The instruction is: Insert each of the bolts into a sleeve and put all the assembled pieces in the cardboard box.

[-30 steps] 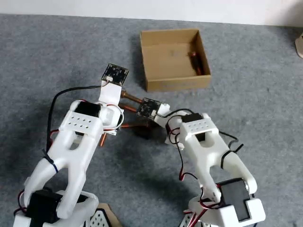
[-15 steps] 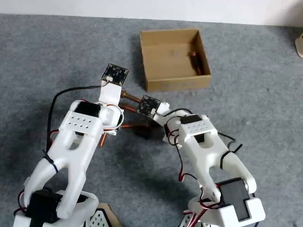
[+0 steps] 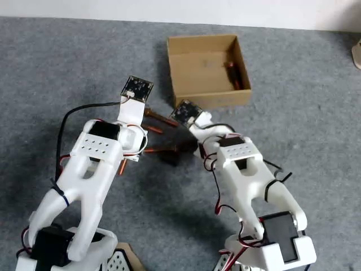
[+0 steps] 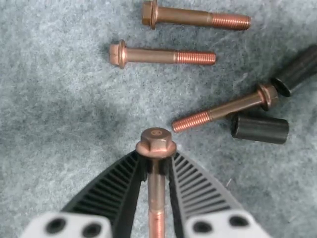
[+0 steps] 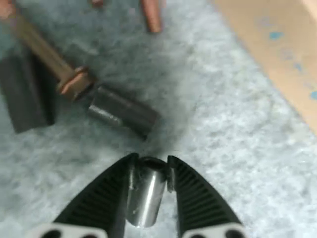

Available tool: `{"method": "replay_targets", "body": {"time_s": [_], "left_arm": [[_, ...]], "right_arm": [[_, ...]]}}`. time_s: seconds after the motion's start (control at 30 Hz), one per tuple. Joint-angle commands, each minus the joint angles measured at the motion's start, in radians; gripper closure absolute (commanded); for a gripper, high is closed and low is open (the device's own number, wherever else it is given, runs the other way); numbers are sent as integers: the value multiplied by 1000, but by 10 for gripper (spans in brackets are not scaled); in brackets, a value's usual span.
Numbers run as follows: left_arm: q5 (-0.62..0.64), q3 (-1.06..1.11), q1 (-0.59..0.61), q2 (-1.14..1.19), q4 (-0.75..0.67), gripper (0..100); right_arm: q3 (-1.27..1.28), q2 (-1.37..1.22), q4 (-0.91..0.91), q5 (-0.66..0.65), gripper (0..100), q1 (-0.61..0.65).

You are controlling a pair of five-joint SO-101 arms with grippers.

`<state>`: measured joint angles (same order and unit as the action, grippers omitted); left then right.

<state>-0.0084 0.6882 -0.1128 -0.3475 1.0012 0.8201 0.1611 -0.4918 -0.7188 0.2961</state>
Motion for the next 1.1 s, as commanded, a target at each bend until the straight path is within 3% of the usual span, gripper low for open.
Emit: {"method": "replay_targets", "body": {"time_s": [0.0, 0.17, 0.47, 1.07], "left_arm": [[-8, -4, 4, -42, -17, 996], [-8, -4, 4, -42, -17, 996], [-5, 1, 4, -42, -34, 996], [8, 22, 4, -44, -64, 996]], "right_arm": [[-15, 16, 45, 14, 994, -15], [-16, 18, 45, 17, 994, -16], [-36, 137, 41, 207, 994, -36], [145, 185, 45, 196, 994, -61]]}}
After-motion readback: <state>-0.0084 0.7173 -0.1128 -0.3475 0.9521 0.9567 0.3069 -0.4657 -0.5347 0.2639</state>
